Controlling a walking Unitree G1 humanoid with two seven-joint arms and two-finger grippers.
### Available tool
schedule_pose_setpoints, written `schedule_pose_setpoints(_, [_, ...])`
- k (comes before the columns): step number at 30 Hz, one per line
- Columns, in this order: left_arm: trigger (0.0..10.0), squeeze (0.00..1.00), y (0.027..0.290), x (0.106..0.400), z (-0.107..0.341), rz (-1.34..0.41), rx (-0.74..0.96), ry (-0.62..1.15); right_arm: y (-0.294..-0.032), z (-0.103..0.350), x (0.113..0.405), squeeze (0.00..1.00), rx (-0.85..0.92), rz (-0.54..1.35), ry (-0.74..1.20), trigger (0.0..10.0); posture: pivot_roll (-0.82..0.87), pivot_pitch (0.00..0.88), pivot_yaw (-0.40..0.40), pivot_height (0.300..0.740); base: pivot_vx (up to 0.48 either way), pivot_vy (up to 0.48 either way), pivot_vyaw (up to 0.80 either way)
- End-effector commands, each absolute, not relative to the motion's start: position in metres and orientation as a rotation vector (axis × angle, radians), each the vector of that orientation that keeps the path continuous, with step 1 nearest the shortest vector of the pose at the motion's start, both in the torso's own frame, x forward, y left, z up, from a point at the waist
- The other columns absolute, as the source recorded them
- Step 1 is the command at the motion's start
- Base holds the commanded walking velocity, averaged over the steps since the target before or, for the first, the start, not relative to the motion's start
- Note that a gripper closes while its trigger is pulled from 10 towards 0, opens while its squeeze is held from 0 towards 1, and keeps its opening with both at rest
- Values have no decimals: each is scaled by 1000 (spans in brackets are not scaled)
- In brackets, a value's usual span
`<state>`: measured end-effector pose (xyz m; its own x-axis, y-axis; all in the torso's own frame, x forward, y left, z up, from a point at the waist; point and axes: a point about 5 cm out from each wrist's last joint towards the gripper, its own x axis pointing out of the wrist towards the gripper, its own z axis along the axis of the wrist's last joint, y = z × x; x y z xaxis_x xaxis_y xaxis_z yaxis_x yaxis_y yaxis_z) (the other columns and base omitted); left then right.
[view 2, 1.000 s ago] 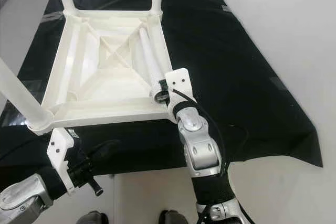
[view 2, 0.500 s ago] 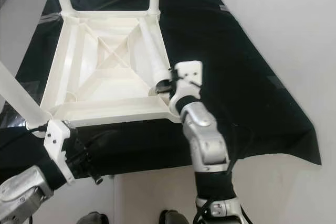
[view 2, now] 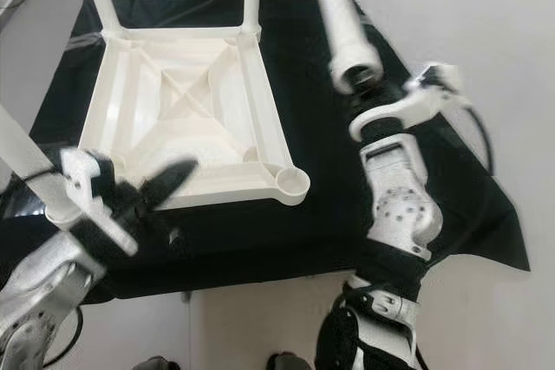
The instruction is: Building children table
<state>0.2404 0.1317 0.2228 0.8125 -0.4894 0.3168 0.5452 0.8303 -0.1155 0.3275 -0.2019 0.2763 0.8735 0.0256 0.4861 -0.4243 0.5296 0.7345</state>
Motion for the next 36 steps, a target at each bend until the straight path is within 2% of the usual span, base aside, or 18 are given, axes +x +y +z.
schedule_pose_setpoints(1, [10000, 0, 144, 255, 219, -396, -226, -233, -200, 291, 319, 0, 1078, 424, -550, 10000, 1, 85, -36, 740, 0, 0, 0])
schedule_pose_setpoints(2, [10000, 0, 144, 255, 219, -396, -226, -233, -200, 291, 319, 0, 1078, 424, -550, 10000, 1, 85, -36, 740, 0, 0, 0])
schedule_pose_setpoints(4, [10000, 0, 146, 262, 223, -375, -302, -213, -191, 299, 306, 0, 1115, 623, -606, 10000, 3, 83, -32, 740, 0, 0, 0])
schedule_pose_setpoints(6, [10000, 0, 146, 262, 223, -375, -302, -213, -191, 299, 306, 0, 1115, 623, -606, 10000, 3, 83, -32, 740, 0, 0, 0])
schedule_pose_setpoints(8, [10000, 0, 141, 260, 235, -453, -353, -270, -183, 301, 295, 0, 1126, 765, -630, 10000, 3, 82, -29, 740, 0, 0, 0])
schedule_pose_setpoints(15, [10000, 0, 133, 257, 258, -587, -429, -405, -173, 289, 283, 0, 1148, 902, -598, 10000, 10, 75, -26, 740, 0, 0, 0])
schedule_pose_setpoints(16, [10000, 957, 130, 255, 264, -647, -465, -423, -173, 288, 282, 0, 1158, 913, -594, 10000, 10, 74, -25, 740, 0, 0, 0])
schedule_pose_setpoints(17, [10000, 957, 128, 253, 267, -689, -490, -436, -173, 287, 281, 0, 1164, 920, -592, 10000, 10, 74, -25, 740, 0, 0, 0])
schedule_pose_setpoints(18, [10000, 1000, 126, 251, 274, -739, -524, -459, -173, 286, 280, 0, 1165, 931, -588, 10000, 9, 71, -24, 740, 0, 0, 0])
schedule_pose_setpoints(23, [10000, 1000, 125, 249, 296, -850, -623, -522, -170, 279, 276, 0, 1155, 983, -559, 10000, 8, 69, -23, 740, 0, 0, 0])
schedule_pose_setpoints(36, [10000, 1000, 139, 248, 325, -955, -794, -601, -169, 272, 260, 0, 1123, 1129, -550, 10000, 9, 67, -25, 740, 0, 0, 0])
